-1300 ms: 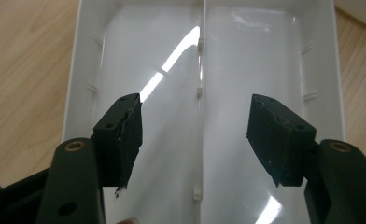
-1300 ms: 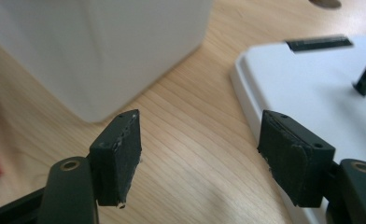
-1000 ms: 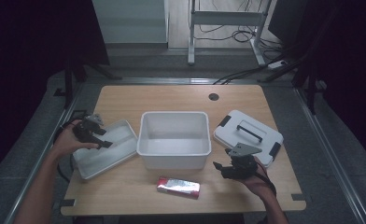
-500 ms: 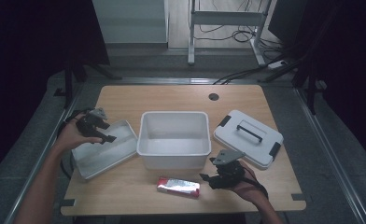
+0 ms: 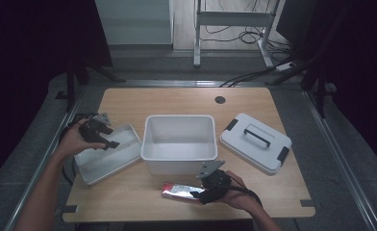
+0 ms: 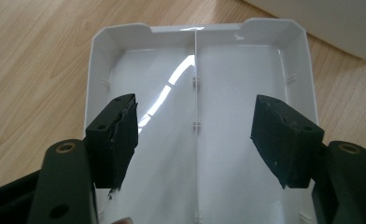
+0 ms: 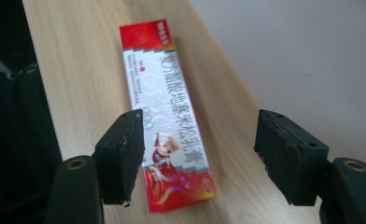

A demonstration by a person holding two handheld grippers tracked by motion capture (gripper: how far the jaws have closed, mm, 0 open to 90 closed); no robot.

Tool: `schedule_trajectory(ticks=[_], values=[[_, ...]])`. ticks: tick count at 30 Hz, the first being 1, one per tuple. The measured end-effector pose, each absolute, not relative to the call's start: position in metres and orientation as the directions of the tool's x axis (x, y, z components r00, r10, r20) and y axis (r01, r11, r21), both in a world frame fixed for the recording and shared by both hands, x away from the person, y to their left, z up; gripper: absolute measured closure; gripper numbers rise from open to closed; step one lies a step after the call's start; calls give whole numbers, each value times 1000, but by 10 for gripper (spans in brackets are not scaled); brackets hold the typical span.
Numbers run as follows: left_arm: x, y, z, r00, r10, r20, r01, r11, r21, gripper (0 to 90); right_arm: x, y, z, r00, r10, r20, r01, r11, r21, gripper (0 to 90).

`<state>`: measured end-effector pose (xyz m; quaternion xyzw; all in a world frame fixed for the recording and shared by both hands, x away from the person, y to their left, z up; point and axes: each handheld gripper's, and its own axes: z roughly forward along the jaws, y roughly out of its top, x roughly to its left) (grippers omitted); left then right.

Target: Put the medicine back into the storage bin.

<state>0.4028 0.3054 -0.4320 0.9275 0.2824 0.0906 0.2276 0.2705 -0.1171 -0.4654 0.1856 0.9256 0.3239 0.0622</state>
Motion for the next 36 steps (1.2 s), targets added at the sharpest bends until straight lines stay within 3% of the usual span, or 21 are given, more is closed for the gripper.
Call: schedule_trajectory(ticks=[13, 24, 30, 36], values=[[405, 296, -440, 832, 553, 38, 477, -750, 458, 323, 275, -90, -479, -952, 303, 39, 279, 812, 512, 382], [404, 297, -442, 833, 551, 42, 473, -750, 463, 328, 273, -76, -488, -962, 272, -5, 242, 865, 440, 465], [403, 299, -441, 833, 552, 39, 475, -749, 462, 328, 272, -78, -484, -977, 215, 15, 198, 868, 455, 506], [402, 300, -440, 832, 554, 40, 477, -749, 460, 329, 265, -89, -454, -980, 196, -16, 158, 830, 535, 508]])
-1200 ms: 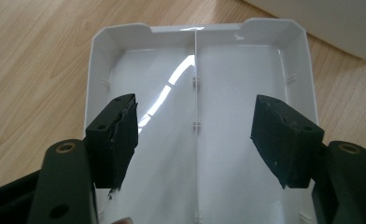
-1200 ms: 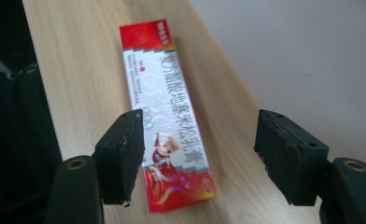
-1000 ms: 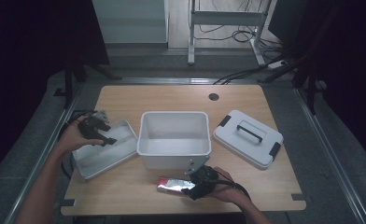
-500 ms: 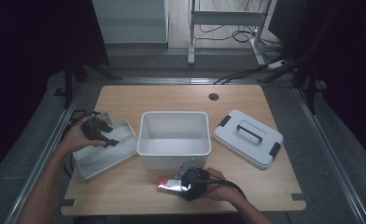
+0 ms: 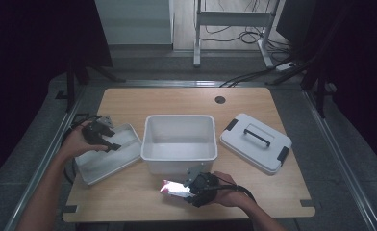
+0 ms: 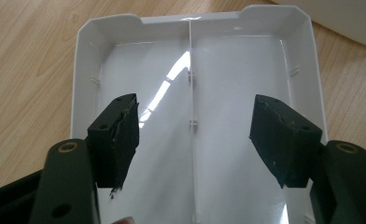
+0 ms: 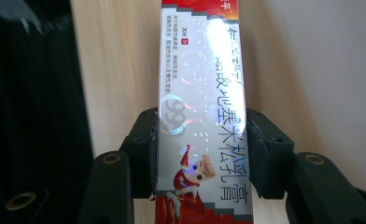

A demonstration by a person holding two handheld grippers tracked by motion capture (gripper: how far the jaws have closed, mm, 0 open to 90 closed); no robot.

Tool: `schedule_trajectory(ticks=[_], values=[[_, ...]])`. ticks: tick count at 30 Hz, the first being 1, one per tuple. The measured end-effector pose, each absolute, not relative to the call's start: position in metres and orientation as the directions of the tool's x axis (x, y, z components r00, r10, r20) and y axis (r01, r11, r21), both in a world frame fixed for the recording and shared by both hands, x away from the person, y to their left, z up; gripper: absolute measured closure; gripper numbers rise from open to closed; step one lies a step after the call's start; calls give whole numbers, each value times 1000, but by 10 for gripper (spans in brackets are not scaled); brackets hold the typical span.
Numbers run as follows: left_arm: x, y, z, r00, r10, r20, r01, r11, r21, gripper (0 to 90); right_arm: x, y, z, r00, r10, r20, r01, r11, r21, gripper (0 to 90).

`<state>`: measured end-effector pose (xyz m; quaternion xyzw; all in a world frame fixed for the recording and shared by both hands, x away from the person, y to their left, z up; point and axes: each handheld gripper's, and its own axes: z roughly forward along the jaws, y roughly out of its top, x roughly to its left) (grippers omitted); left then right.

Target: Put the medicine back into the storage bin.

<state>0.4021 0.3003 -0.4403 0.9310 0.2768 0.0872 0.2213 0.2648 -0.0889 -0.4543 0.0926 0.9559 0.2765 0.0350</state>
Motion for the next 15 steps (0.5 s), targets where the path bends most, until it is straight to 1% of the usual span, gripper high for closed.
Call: schedule_trajectory(ticks=[4, 9, 12, 15], values=[[402, 301, -439, 830, 556, 44, 475, -746, 466, 329, 261, -99, -422, -981, 192, -39, 134, 799, 587, 509], [402, 300, -437, 832, 554, 45, 474, -749, 463, 330, 264, -104, -386, -982, 175, -73, 93, 778, 622, 510], [402, 300, -438, 832, 553, 44, 474, -750, 462, 330, 270, -104, -366, -981, 165, -104, 61, 766, 640, 510], [402, 300, -439, 833, 552, 42, 475, -751, 459, 331, 281, -103, -350, -977, 172, -128, 50, 764, 643, 511]])
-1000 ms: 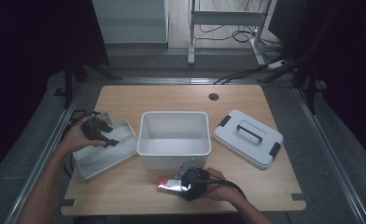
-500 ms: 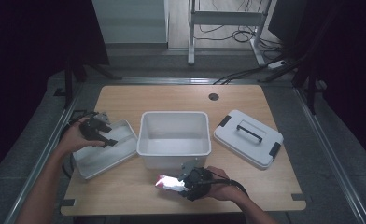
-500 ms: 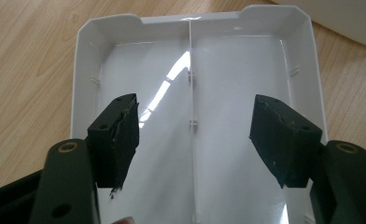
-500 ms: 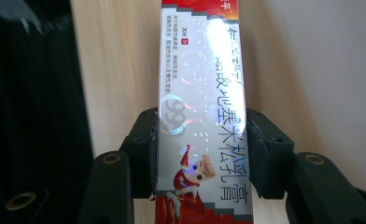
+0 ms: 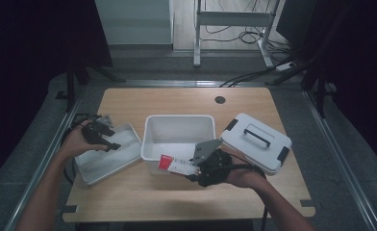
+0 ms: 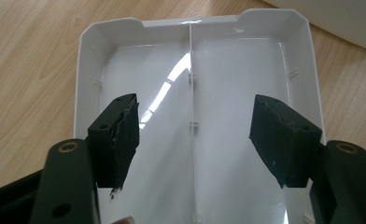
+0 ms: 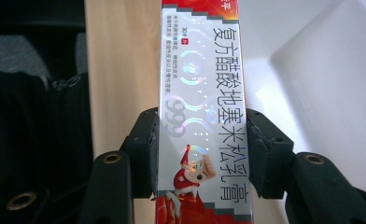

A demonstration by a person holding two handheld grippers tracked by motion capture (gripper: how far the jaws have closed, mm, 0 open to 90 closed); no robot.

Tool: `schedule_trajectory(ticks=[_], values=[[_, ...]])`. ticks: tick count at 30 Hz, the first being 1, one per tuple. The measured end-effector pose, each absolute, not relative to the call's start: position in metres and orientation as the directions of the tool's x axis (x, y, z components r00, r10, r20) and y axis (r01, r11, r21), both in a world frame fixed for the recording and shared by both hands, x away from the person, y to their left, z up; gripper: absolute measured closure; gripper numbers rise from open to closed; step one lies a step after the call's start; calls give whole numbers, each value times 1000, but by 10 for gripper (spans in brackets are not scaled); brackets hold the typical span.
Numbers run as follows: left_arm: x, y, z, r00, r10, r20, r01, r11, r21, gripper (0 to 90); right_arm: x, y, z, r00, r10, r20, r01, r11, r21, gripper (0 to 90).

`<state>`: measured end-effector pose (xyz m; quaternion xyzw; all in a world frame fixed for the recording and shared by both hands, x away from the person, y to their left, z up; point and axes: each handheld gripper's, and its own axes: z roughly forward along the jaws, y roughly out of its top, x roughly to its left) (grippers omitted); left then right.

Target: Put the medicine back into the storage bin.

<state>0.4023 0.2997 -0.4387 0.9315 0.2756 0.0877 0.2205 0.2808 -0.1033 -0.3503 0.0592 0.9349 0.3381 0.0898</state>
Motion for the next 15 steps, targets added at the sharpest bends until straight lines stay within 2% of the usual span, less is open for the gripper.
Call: schedule_trajectory(ticks=[7, 15], values=[[402, 298, -440, 834, 551, 41, 473, -751, 460, 331, 311, -96, -336, -974, 166, -153, 33, 777, 629, 511], [404, 293, -443, 840, 541, 37, 469, -759, 451, 332, 349, -88, -343, -977, 169, -126, 56, 786, 615, 510]])
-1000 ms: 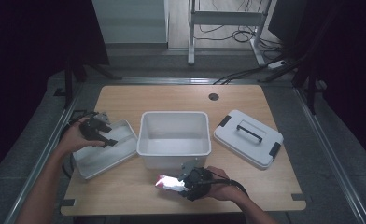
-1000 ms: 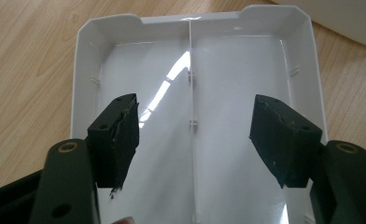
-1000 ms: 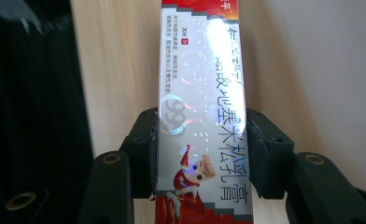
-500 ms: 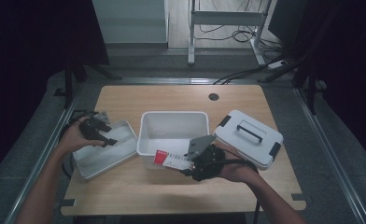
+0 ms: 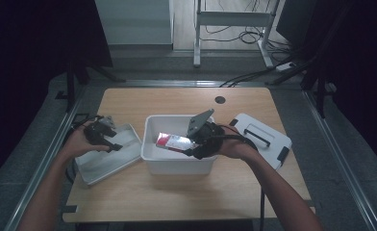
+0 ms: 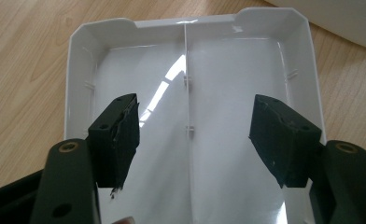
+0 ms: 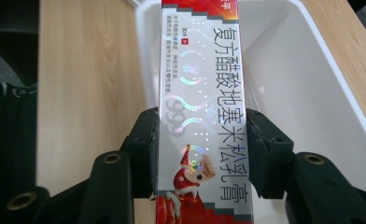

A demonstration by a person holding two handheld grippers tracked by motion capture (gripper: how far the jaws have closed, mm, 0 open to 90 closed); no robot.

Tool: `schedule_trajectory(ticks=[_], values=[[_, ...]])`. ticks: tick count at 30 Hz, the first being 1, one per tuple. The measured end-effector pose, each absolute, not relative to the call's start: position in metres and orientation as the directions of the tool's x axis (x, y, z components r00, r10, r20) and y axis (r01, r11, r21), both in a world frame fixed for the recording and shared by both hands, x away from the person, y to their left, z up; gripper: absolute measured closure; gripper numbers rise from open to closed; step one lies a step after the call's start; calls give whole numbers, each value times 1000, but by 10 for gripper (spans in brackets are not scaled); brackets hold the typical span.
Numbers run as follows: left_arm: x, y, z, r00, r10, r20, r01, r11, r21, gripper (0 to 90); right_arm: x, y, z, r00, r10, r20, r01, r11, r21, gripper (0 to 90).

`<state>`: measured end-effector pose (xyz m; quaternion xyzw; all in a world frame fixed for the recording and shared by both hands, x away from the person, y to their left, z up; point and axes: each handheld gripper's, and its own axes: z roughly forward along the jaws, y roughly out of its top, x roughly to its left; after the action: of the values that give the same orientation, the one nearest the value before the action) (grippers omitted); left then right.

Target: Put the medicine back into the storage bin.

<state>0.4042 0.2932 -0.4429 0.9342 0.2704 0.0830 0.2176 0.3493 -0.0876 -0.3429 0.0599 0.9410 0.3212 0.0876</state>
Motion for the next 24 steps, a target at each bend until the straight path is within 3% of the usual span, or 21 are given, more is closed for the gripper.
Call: schedule_trajectory(ticks=[24], values=[[405, 291, -444, 846, 533, 30, 465, -764, 447, 333, 402, -63, -365, -992, 82, -95, 14, 824, 567, 509]])
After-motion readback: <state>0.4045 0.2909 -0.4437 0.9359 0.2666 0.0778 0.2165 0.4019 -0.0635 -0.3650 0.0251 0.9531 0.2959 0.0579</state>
